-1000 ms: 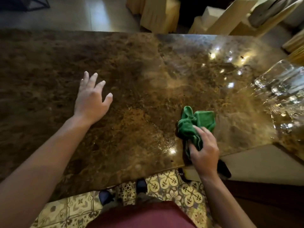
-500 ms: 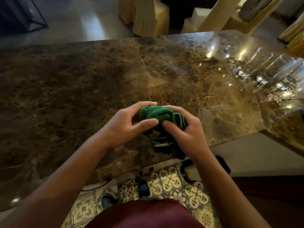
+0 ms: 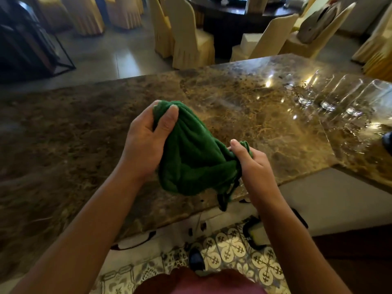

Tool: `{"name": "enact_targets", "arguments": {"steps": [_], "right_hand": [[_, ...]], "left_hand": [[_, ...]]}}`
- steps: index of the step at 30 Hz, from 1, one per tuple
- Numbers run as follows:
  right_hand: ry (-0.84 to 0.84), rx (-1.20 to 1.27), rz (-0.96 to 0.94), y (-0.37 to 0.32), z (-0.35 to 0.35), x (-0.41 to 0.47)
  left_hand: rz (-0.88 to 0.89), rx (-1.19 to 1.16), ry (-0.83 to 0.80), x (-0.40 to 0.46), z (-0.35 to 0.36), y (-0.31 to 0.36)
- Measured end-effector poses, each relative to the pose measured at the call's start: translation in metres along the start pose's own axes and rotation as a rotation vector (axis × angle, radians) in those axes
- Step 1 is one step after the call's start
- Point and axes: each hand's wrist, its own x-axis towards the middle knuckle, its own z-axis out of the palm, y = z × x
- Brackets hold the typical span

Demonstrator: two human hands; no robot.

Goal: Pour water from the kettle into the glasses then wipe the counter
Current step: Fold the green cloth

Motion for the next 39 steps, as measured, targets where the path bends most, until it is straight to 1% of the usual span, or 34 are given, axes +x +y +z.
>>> {"name": "enact_targets", "arguments": {"steps": [2,5,6,8,10,11,13,15,17,19,20,21,23,25,26,27,28,29,32,33,35,37,39], "right_hand": [[-0.025,-0.051,-0.017,0.0,0.0,-0.01],[-0.053,-0.091,-0.121,-0.006,-0.003,-0.022],[-0.088,-0.078,-0.163,-0.01,-0.004,-0.025],[-0.234,-0.044,-0.225,-0.021,-0.002,-0.031],[-0.369,-0.041,-0.237,-0.027,0.005,-0.038],[-0.369,-0.071,-0.247,-0.026,0.009,-0.04],[-0.236,-0.193,-0.323,-0.024,0.014,-0.044],[-0.103,-0.259,-0.377,-0.025,0.009,-0.049],[-0.048,-0.202,-0.381,-0.031,-0.003,-0.055],[-0.035,-0.098,-0.336,-0.04,-0.019,-0.059],[-0.023,-0.1,-0.322,-0.044,-0.026,-0.06],[0.012,-0.169,-0.323,-0.046,-0.03,-0.06],[0.157,-0.427,-0.348,-0.04,-0.034,-0.057],[0.3,-0.721,-0.396,-0.03,-0.034,-0.054],[0.317,-0.832,-0.402,-0.025,-0.035,-0.053],[0.289,-0.879,-0.382,-0.02,-0.041,-0.051],[0.229,-0.853,-0.362,-0.015,-0.049,-0.05],[0.146,-0.766,-0.33,-0.014,-0.058,-0.049],[-0.104,-0.345,-0.184,-0.019,-0.088,-0.05],[-0.166,-0.261,-0.161,-0.021,-0.099,-0.05],[-0.293,-0.238,-0.136,-0.029,-0.119,-0.046],[-0.436,-0.28,-0.104,-0.038,-0.135,-0.037],[-0.483,-0.317,-0.1,-0.044,-0.151,-0.023]], "left_hand": [[-0.01,0.011,-0.027,0.0,0.001,0.01],[0.039,0.155,-0.138,0.002,0.001,0.027],[0.044,0.2,-0.198,0.003,0.0,0.033],[0.035,0.237,-0.336,0.006,0.0,0.047],[0.059,0.273,-0.437,0.009,0.001,0.062],[0.091,0.315,-0.47,0.011,0.002,0.069],[0.165,0.396,-0.512,0.014,0.005,0.078],[0.193,0.406,-0.517,0.016,0.006,0.081],[0.156,0.345,-0.498,0.018,0.007,0.08],[0.093,0.251,-0.473,0.018,0.011,0.075],[0.066,0.211,-0.457,0.018,0.014,0.071],[0.05,0.182,-0.447,0.017,0.019,0.068],[0.038,0.162,-0.467,0.015,0.032,0.062],[0.032,0.187,-0.532,0.013,0.046,0.058],[0.024,0.204,-0.575,0.012,0.053,0.056],[0.013,0.209,-0.608,0.011,0.06,0.055],[-0.005,0.196,-0.628,0.011,0.066,0.052],[-0.031,0.166,-0.633,0.012,0.071,0.051],[-0.122,0.059,-0.594,0.021,0.081,0.041],[-0.145,0.046,-0.58,0.024,0.085,0.038],[-0.18,0.007,-0.568,0.027,0.095,0.028],[-0.277,-0.088,-0.565,0.022,0.112,0.019],[-0.328,-0.113,-0.577,0.015,0.13,0.01]]}}
